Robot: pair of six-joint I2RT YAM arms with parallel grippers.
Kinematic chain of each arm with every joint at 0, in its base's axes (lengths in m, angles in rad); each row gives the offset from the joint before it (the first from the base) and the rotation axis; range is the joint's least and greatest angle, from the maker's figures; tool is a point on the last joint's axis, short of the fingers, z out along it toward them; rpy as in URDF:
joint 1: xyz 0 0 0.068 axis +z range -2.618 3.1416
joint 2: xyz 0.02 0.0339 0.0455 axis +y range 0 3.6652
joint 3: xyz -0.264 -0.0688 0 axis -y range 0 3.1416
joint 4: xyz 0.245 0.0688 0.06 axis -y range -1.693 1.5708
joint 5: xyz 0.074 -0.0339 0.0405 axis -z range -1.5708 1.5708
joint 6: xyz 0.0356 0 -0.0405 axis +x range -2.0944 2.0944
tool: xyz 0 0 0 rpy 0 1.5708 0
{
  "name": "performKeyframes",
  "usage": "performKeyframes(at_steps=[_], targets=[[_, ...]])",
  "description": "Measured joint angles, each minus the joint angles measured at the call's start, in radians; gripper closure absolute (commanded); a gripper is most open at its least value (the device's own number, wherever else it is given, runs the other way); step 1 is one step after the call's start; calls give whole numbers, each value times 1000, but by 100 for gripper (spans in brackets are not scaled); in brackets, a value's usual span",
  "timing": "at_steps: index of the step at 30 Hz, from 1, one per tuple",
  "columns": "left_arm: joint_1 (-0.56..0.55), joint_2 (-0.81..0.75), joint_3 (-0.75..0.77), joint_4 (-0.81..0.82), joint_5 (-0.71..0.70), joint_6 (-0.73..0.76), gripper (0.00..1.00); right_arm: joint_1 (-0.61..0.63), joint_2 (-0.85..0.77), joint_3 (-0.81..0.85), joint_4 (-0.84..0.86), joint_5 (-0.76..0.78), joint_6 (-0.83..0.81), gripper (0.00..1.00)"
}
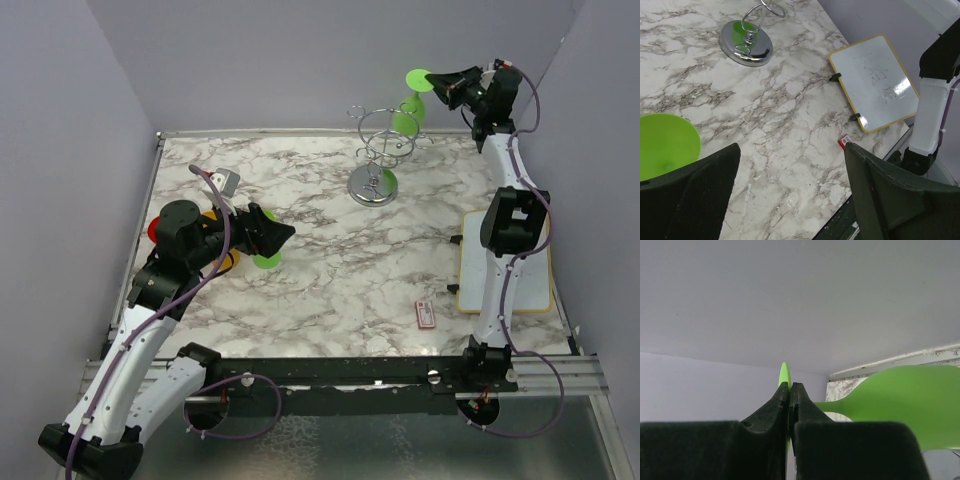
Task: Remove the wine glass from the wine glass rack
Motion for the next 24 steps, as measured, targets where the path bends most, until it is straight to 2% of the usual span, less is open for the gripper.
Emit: performKeyframes(at_steps=[7,14,20,24], targets=[[0,0,3,-1,0,0,13,-6,30,19,8,2,8,99],[0,0,8,-14,-1,1,13,-37,21,-3,7,13,-87,99],[0,2,12,-22,-2,1,14,-106,-97,-138,-15,28,-322,99],[0,6,12,-21,-2,0,14,-140,-301,-332,2,31,-562,99]])
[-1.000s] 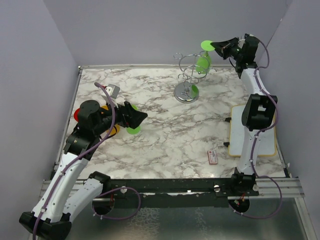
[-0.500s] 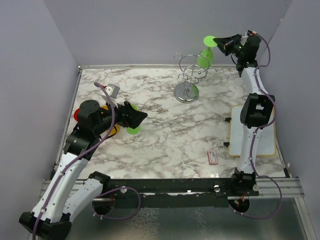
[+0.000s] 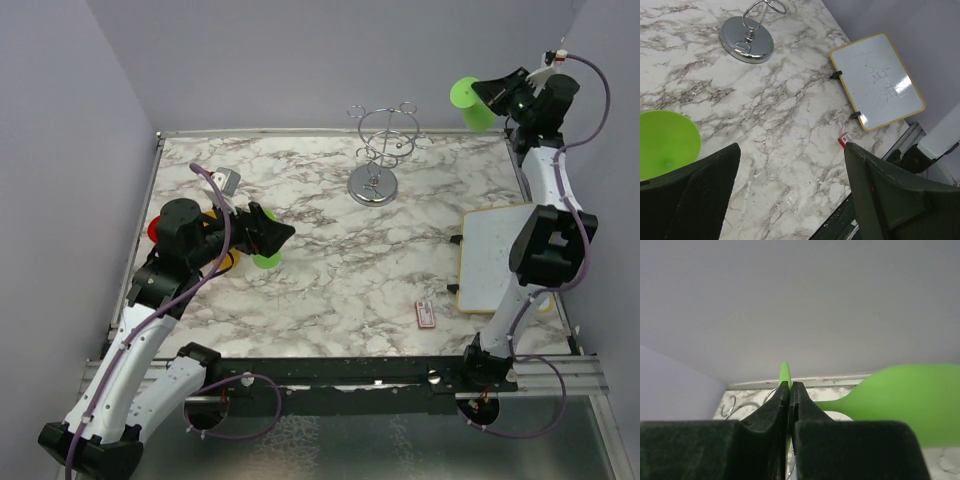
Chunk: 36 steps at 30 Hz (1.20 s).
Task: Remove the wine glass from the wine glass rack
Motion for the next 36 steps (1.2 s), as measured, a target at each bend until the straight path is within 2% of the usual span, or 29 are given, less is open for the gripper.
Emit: performKeyframes(at_steps=[4,10,19,20,21,22,24,29,32,36], targets=[[0,3,0,0,0,-4,14,8,-277,-272,121,5,-224,99],[0,0,0,0,1,-15,14,19,-664,-722,428,-55,-583,99],[0,0,0,0,2,-22,14,34,-882,-1172,750,-394,-943,99],[0,0,0,-1,2,-23,14,47,-906,-1250,804,-490,-1028,99],[0,0,1,-2,2,-25,14,47,-906,-1250,804,-490,-1028,99],[0,0,3,-4,2,-27,14,98,-959,-1273,809,-526,-1093,99],[0,0,10,-16,-2,-30,14,194,-1030,-1301,752,-593,-1279,99],[0,0,71,-72,-41,-40,14,498,-1143,-1236,370,-656,-1783,99],[0,-4,133,-115,-94,-49,14,645,-1144,-1220,191,-648,-1987,99],[0,-52,171,-154,-164,-71,14,793,-1113,-1228,20,-593,-2171,99]])
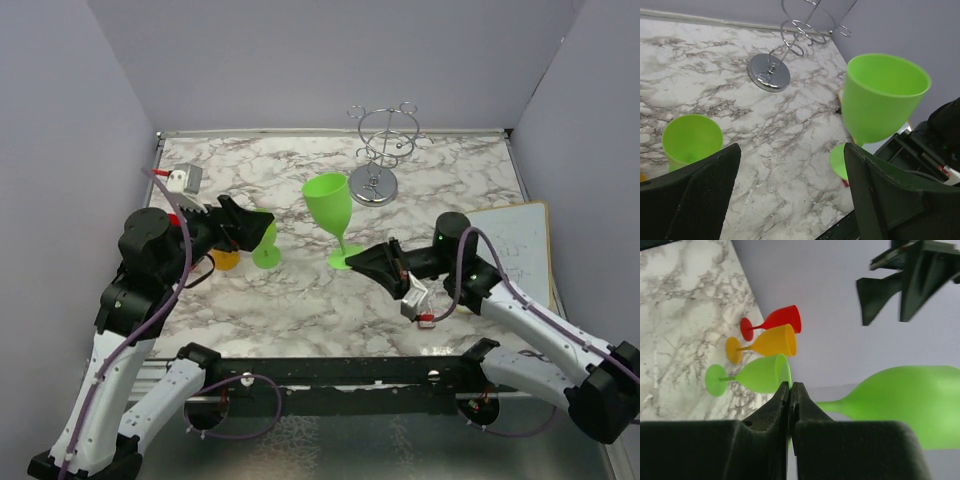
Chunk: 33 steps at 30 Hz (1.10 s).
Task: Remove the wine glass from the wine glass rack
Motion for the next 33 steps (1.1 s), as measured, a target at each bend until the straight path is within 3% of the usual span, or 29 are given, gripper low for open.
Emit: performKeyframes(at_steps=[4,9,23,33], targets=[[0,-71,0,-35,-63,-34,14,145,50,-21,-99,139,-143,99],[0,-104,19,-86,-95,-58,14,265,81,-129,-90,294,-238,99],[0,154,81,-221,132,-25,21,360,85,-182,-36,495,-340,99],[0,220,83,-238,250,8,39,396,69,-184,-33,546,-363,99]])
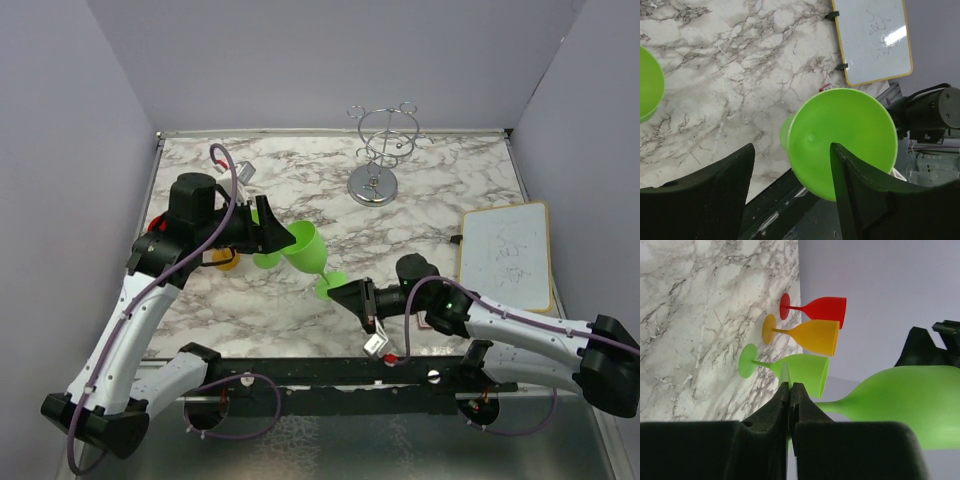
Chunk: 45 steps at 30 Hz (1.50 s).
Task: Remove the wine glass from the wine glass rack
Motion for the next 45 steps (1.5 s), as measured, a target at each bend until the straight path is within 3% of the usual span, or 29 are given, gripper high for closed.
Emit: performKeyframes(at_steps=[8,18,21,23,24,26,27,36,45], targets=[[0,61,0,-52,55,40,65,12,-9,0,3,15,-11,98],[2,61,0,-52,74,41,98,13,11,0,22,37,16,88],[3,61,0,-53,58,52,100,15,22,0,43,39,47,82],[3,61,0,-55,46,58,100,15,27,0,58,40,74,70],[3,61,2,-58,43,59,100,16,30,0,69,41,92,55],[2,62,15,-66,40,58,100,16,32,0,97,43,137,8],[2,62,26,-69,36,58,100,16,31,-3,119,47,161,1],[-3,93,155,-76,-44,77,100,18,18,-104,346,115,401,1],[-3,131,185,-72,-171,119,100,17,-28,-299,734,371,932,1]])
